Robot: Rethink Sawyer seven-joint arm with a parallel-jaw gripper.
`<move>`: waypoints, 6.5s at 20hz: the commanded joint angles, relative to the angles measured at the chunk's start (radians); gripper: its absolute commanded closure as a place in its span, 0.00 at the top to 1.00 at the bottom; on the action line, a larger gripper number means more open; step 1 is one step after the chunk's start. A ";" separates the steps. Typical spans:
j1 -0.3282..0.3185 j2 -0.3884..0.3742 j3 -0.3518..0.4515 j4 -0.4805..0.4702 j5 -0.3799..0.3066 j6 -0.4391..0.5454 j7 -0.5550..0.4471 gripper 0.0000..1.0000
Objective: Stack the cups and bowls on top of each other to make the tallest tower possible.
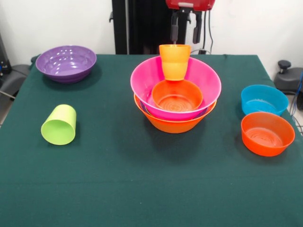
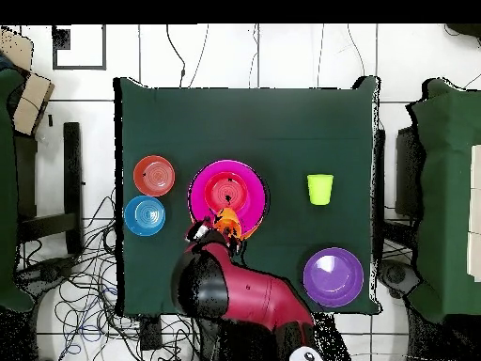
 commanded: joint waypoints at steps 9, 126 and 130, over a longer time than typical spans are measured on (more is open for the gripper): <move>-0.065 0.083 0.088 0.058 -0.028 -0.032 0.134 1.00; 0.126 0.241 -0.117 -0.499 0.013 0.442 0.104 1.00; 0.105 0.202 -0.101 -0.506 0.019 0.556 0.061 1.00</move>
